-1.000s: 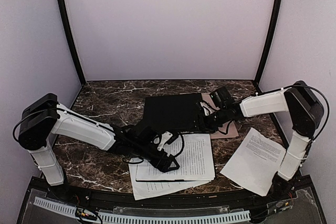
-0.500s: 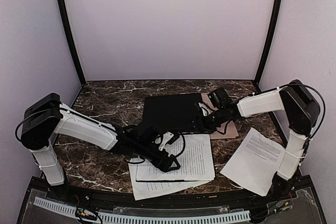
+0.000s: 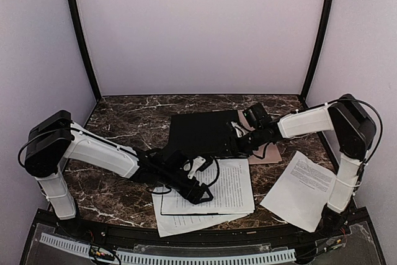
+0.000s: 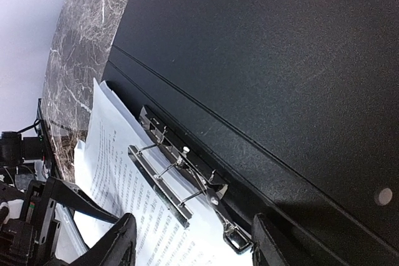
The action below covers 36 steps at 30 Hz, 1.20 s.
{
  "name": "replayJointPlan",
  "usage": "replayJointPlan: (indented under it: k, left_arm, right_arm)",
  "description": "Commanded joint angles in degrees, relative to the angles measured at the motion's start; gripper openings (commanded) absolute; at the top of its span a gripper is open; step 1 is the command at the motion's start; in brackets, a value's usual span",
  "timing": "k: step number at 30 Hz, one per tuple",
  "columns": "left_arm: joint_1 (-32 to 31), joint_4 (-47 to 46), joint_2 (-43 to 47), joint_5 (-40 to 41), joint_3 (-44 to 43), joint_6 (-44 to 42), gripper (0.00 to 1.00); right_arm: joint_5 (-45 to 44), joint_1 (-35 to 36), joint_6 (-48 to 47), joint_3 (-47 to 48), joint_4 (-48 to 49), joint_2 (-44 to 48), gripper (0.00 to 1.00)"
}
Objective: Put the files into the folder
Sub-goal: Close the spring clip on the folder.
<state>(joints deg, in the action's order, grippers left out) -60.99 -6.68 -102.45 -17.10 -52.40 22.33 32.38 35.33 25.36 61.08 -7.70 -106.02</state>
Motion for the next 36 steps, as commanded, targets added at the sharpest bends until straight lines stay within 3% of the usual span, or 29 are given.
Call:
replayJointPlan:
  k: [1, 25, 36]
  left_arm:
    - [-0.4, 1.6, -0.4, -0.2, -0.7, 0.3, 0.81]
    - [-0.5, 3.0, 0.8, 2.4, 0.2, 1.2, 0.80]
    - [-0.6, 3.3, 1.4, 3.1, 0.2, 1.2, 0.79]
  right_arm:
    - [1.0, 0.8, -0.1, 1.4, 0.8, 1.2, 0.60]
    - [3.8, 6.9, 0.2, 7.0, 0.7, -1.3, 0.59]
    - [1.7, 5.8, -0.9, 1.1, -0.8, 4.5, 0.60]
